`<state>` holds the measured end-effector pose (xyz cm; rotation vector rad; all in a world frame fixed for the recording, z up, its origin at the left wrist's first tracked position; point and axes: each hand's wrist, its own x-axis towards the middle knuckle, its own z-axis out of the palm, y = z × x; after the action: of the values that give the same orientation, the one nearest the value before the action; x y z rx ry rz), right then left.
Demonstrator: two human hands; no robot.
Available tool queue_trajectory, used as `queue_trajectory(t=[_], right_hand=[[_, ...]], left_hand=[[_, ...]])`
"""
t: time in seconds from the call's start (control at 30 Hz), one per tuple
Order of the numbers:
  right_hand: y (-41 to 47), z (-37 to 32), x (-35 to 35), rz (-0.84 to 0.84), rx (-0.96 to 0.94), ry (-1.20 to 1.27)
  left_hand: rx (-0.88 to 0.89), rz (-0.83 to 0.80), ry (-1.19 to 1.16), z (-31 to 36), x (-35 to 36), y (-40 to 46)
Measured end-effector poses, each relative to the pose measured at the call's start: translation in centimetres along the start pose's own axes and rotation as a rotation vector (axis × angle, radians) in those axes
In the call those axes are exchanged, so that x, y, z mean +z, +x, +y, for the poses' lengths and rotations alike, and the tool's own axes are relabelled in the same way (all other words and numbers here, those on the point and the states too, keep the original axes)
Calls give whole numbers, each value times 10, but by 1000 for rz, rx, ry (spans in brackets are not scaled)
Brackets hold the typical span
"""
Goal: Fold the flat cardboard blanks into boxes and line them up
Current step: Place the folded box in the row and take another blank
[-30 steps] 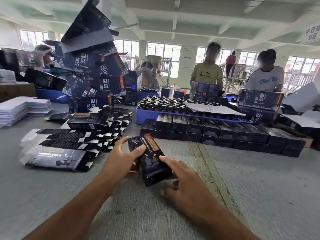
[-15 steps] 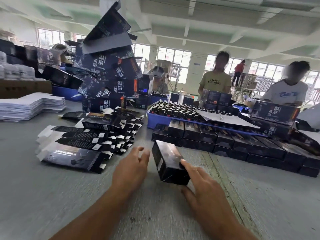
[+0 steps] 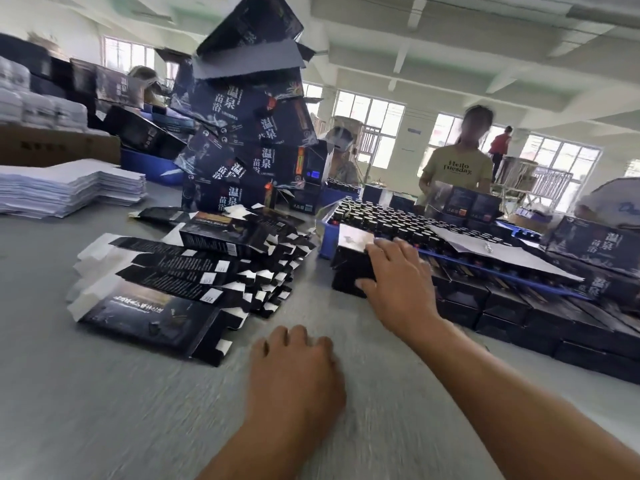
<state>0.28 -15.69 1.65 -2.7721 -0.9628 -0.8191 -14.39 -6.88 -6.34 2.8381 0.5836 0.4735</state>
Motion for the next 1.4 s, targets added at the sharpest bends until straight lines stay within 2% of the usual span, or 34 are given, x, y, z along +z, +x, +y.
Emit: queue_trajectory(t=[0.17,0.37,0.5,0.63,0.7,0.8,0.93,1.03,1.1,1.27,1.33,1.4], right_hand=[[53,6,31,-89,99,-75],[69,16,55,-221,166,-150],[64,14,56,-210,181,-88],[32,5,48,-96,119,44],[4,-1,41,-123,83,105],[-49,5,29,-254,42,173],[-125,19,3,-366,116,206],[-166,29,-3,-270,206,314],[-179,26,-13,-252,186,356],[-183,30,-22,-270,108,260],[-185,26,-27,-278,97,250],[-186,29,-28,-251,100,258]], left_hand=[[-23,-6,-24,1,3,1],[-24,-35,-43,4,1,3],[-21,-68,-53,4,0,3],[-11,-64,-82,5,-3,1],[-6,-54,-95,4,-3,0],[-3,-48,-97,4,-4,-2],[-6,-81,-85,3,-8,-4],[-9,-105,-83,3,-9,-4],[-9,-107,-86,2,-10,-4],[15,-52,-79,3,-19,-4],[-71,43,-44,-6,-31,-2],[-240,159,-11,-27,-48,-1]])
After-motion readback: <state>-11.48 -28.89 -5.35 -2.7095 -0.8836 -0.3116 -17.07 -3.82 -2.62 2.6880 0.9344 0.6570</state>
